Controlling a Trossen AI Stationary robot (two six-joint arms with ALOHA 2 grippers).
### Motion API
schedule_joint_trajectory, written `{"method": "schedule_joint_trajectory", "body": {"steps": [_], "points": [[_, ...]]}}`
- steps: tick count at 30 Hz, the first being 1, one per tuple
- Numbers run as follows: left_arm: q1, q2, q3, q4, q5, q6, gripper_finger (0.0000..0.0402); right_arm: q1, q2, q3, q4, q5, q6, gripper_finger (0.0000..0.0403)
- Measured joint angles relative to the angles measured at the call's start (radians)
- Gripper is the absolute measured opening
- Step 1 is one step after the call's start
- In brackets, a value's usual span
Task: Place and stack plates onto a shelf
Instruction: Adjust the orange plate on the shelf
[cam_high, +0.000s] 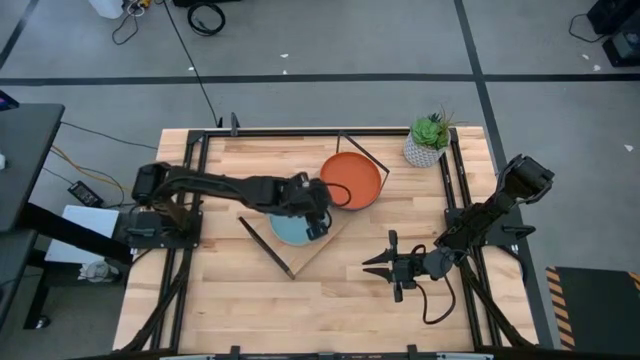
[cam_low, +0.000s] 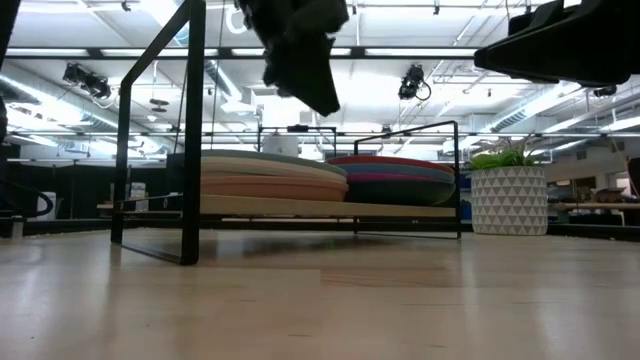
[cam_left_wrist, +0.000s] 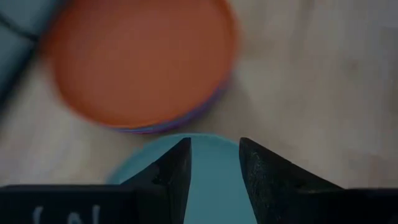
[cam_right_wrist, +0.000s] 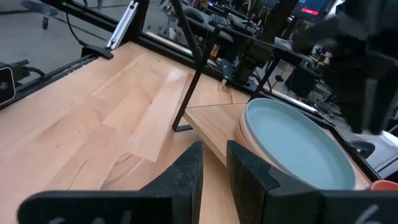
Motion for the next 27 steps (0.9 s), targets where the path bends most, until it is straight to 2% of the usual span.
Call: {"method": "schedule_joint_trajectory", "body": {"steps": [4,7,11,15,21,27], "points": [[0.008,-0.014,-0.002,0.018,-0.207,0.040,0.0142,0.000,0.000,0.000,0.019,-0.001,0.000,0.0077],[0.041,0.019,-0.002,0.042,-0.245,0.066,0.0142,0.000,0.000,0.000,0.031,-0.015,0.000,0.0077],[0.098,0.074,-0.003,0.095,-0.220,0.107,0.0142,0.000,0.000,0.000,0.036,-0.026,-0.003,0.0077],[0.152,0.115,-0.003,0.123,-0.143,0.123,0.0142,0.000,0.000,0.000,0.022,-0.023,-0.011,0.0077],[0.199,0.125,-0.003,0.062,0.002,0.036,0.0142,0.001,0.000,0.000,0.001,-0.019,-0.007,0.0077],[0.166,0.047,-0.002,0.111,-0.009,0.087,0.0142,0.001,0.000,0.000,0.001,-0.017,0.000,0.0077]]}}
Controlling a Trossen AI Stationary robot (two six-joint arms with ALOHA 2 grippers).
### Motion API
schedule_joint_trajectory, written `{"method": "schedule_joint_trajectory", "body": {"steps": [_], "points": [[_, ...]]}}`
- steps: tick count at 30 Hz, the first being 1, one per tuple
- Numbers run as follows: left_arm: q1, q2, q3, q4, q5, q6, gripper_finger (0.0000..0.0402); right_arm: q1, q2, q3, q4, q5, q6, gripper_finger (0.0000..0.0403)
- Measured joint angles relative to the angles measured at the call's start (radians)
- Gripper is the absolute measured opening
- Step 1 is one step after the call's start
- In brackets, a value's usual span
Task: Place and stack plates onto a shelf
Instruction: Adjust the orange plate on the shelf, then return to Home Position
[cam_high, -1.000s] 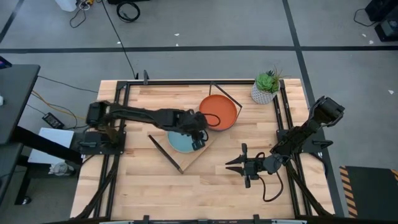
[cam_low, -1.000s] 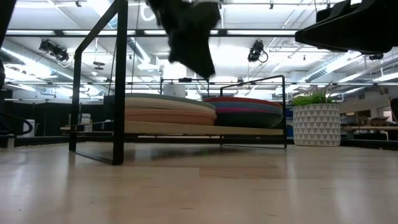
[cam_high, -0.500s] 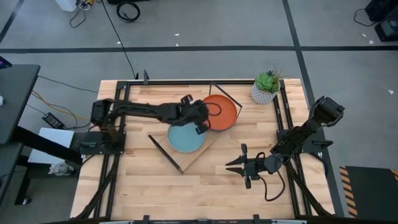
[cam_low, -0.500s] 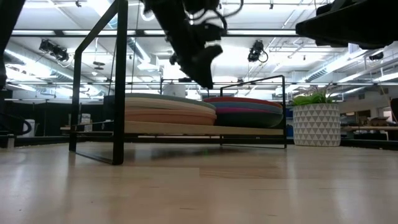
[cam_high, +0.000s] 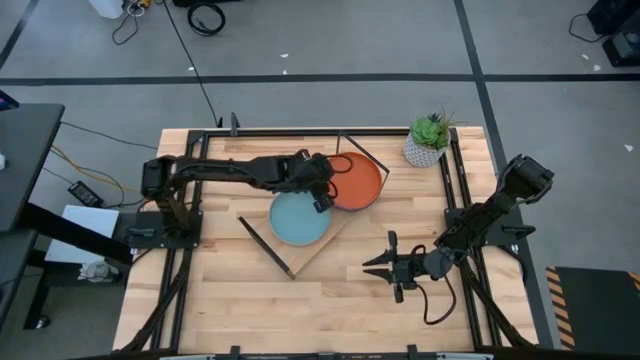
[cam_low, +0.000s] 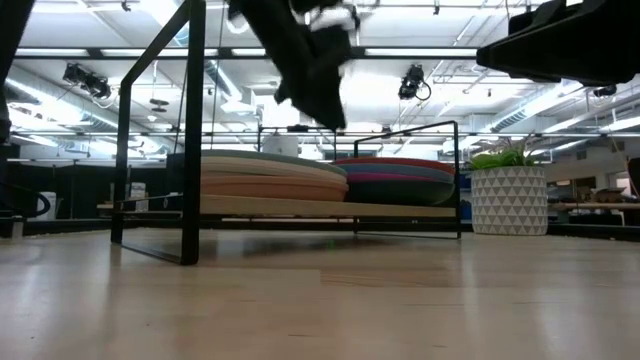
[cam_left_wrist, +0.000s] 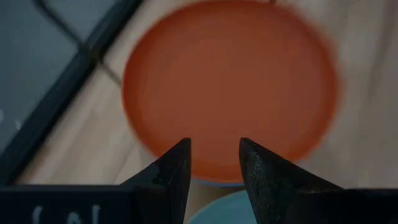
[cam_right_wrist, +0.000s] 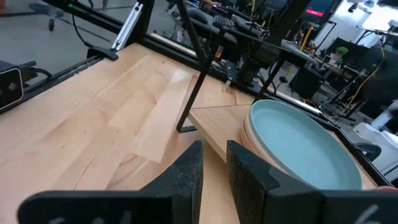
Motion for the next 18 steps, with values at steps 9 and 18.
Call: {"method": "schedule_joint_trajectory", "body": {"steps": [9,18], "points": [[-0.197,-0.168,-0.001,-0.023,-0.127,0.113,0.0142,0.050,-0.008,-0.003,-0.046,0.186,0.047,0.0077],[-0.356,-0.412,-0.286,0.110,-0.183,0.042,0.0142,0.091,-0.181,-0.096,-0.037,0.124,0.132,0.0045]]}}
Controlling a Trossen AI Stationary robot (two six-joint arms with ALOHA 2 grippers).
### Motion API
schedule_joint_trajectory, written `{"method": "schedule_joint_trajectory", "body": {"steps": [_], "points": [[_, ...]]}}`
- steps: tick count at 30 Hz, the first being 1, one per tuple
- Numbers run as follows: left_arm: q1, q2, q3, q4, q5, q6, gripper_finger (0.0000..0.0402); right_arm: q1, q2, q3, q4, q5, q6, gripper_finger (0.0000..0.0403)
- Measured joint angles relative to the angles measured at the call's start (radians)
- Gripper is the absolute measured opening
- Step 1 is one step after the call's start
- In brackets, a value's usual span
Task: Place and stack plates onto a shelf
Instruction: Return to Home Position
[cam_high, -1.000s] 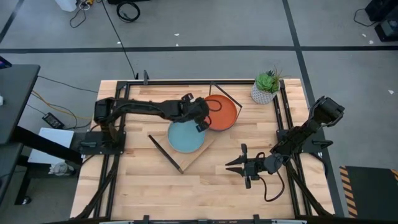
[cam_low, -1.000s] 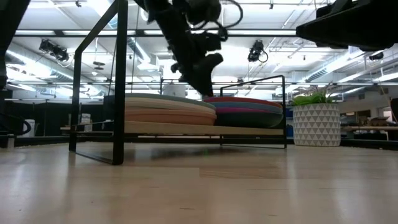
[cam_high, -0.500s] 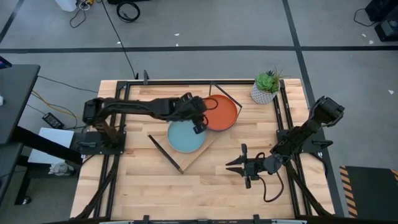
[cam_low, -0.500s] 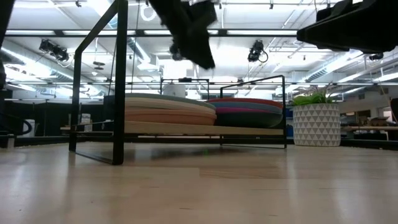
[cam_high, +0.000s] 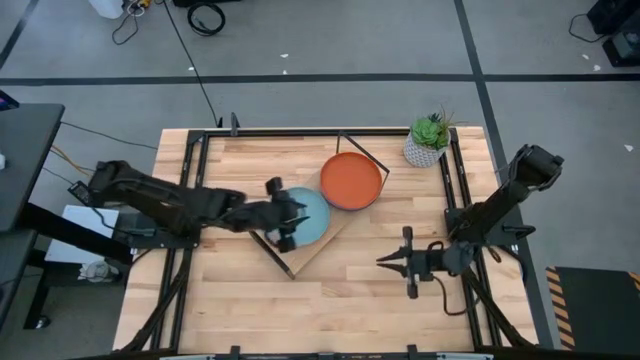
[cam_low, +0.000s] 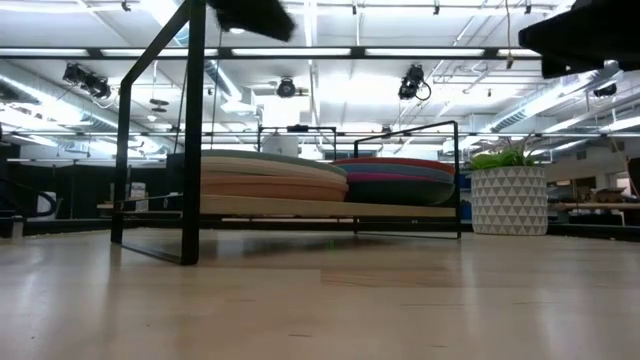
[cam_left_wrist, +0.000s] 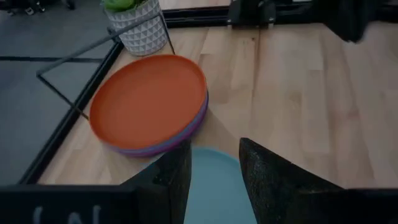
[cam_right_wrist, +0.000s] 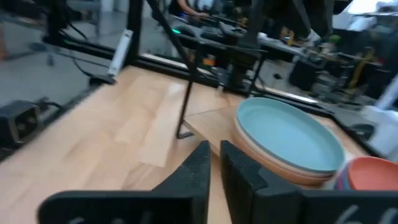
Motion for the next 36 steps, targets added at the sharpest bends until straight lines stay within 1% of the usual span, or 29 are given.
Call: {"method": "schedule_joint_trajectory", "body": {"steps": [4,5,10,16,19,20,23,28,34,36], "points": [[-0.014,-0.159,-0.178,0.127,0.012,-0.001,0.0142,-0.042,-0.073,-0.053,-0.001,-0.099,0.005,0.0011],[-0.013,-0.200,-0.224,0.131,0.017,-0.002,0.0142,-0.054,-0.092,-0.069,-0.001,-0.120,0.006,0.0008],[-0.014,-0.393,-0.427,0.317,0.102,0.025,0.0142,-0.095,-0.201,-0.144,0.003,-0.219,0.018,0.0014],[-0.016,-0.593,-0.640,0.506,0.202,0.078,0.0142,-0.119,-0.303,-0.227,0.058,-0.289,0.078,0.0009],[-0.012,-0.676,-0.734,0.598,0.251,0.092,0.0142,-0.121,-0.358,-0.266,0.064,-0.294,0.090,0.0007],[-0.011,-0.715,-0.770,0.600,0.263,0.097,0.0142,-0.121,-0.375,-0.277,0.072,-0.289,0.093,0.0008],[-0.013,-0.799,-0.855,0.672,0.278,0.100,0.0142,-0.121,-0.438,-0.284,0.020,-0.266,0.090,0.0009],[-0.013,-0.962,-0.967,0.668,0.274,0.091,0.0142,-0.129,-0.521,-0.285,-0.034,-0.255,0.064,0.0009],[-0.018,-1.102,-1.043,0.662,0.266,0.085,0.0142,-0.134,-0.643,-0.284,-0.222,-0.225,0.069,0.0010],[-0.017,-1.139,-1.063,0.646,0.266,0.084,0.0142,-0.134,-0.686,-0.284,-0.255,-0.210,0.084,0.0010]]}}
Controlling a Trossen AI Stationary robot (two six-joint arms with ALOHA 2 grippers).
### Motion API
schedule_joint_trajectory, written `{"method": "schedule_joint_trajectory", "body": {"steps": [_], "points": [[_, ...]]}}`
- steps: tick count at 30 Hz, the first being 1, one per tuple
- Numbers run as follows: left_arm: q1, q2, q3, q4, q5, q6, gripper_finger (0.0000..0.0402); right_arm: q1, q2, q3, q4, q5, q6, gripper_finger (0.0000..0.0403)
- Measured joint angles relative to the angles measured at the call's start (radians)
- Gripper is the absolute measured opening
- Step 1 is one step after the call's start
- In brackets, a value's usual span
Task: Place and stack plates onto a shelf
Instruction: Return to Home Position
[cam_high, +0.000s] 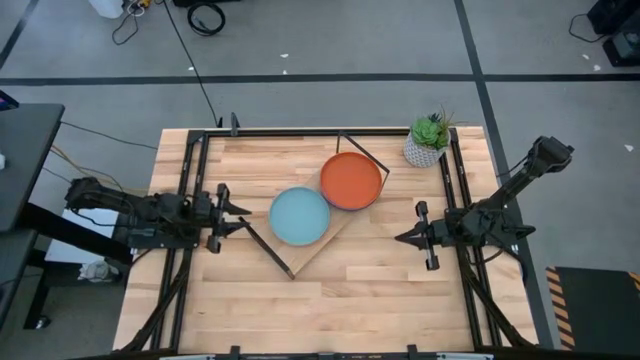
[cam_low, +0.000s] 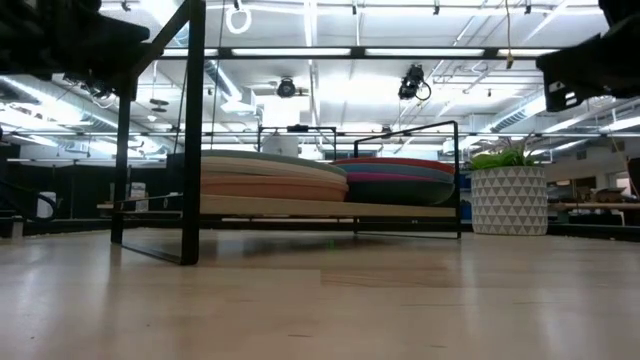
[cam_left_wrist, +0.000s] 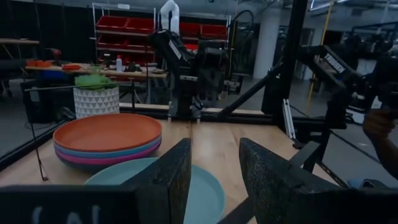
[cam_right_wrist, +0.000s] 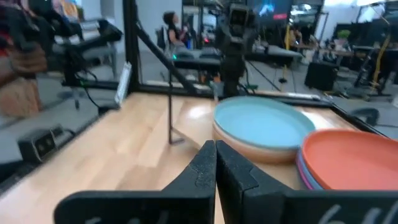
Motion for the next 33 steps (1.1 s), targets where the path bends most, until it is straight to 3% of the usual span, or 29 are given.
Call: {"method": "schedule_joint_trajectory", "body": {"steps": [17,27,33], "points": [[-0.062,-0.242,-0.026,-0.188,0.009,0.019,0.0142,0.000,-0.388,0.000,-0.358,0.050,0.011,0.0010],[-0.093,-0.238,-0.026,-0.232,-0.033,0.009,0.0142,0.000,-0.571,0.000,-0.525,0.086,-0.001,0.0010],[-0.157,-0.237,-0.026,-0.229,0.015,-0.010,0.0142,0.001,-0.635,0.000,-0.527,0.091,-0.068,0.0010]]}}
